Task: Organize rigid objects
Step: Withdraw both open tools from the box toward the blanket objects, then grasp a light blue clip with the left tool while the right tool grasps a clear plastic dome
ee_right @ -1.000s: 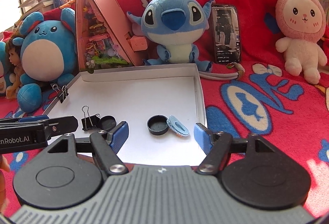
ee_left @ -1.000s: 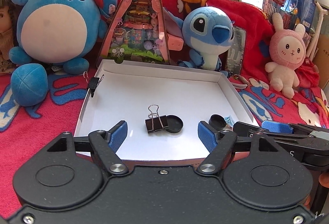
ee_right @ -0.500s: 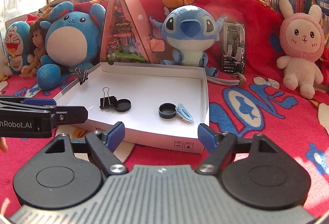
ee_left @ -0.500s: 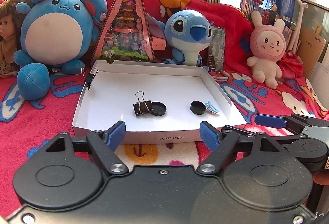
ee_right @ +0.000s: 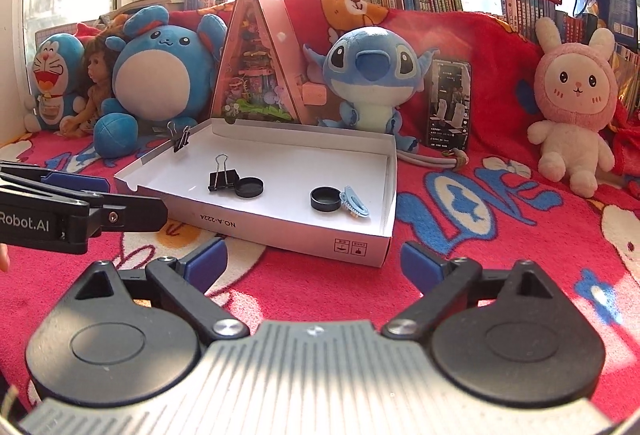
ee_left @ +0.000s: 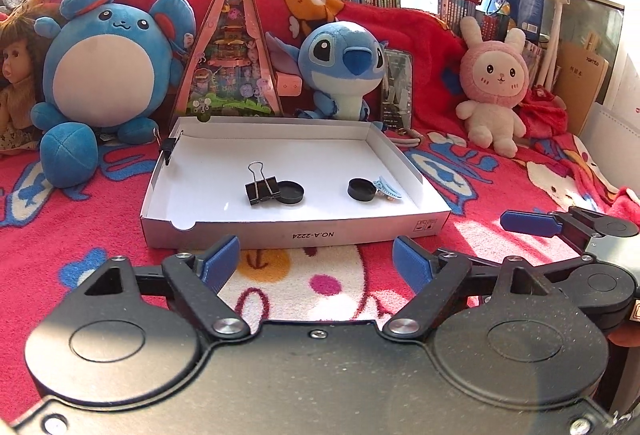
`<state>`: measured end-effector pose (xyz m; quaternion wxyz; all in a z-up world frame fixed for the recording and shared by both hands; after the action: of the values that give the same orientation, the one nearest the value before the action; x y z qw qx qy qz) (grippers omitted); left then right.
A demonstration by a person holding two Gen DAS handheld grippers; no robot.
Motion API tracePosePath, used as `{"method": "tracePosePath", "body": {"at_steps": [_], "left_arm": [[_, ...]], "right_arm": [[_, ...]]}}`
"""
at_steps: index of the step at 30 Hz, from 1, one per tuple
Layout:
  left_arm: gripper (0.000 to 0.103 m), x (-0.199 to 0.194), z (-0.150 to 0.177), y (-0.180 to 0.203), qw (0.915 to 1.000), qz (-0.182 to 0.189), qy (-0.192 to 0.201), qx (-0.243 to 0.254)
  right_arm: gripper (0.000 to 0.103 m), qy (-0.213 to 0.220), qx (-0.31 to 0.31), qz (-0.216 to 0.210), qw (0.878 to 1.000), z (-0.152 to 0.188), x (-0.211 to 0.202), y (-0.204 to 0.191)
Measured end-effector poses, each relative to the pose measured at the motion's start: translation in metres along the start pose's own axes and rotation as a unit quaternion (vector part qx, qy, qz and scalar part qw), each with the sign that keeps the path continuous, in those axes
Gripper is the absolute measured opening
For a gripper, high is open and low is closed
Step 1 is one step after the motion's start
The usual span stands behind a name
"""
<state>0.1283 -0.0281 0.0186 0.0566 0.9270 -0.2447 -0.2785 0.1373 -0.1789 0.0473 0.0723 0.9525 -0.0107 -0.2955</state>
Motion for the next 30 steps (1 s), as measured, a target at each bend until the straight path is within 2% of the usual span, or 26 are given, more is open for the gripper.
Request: {"method": "tracePosePath", "body": {"at_steps": [30], "left_arm": [[0.084,-0.015,0.058,0.003,0.9997,-0.009,-0.021,0.008]], "right_arm": [[0.098,-0.012,-0.011,-0.015,1.0,0.047,-0.014,-0.004]]}}
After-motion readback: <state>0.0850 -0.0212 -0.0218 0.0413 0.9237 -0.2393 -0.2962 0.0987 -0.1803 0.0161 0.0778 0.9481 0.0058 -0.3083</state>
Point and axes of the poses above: each gripper's, at about its wrist camera, not at the fingertips, and x roughly the way its jaws point, y to its right, z to its underside, the point moved 8 cm from there along x, roughly the way its jaws point, and after that the axes turned 11 degrees about z, right-handed, at the moved point
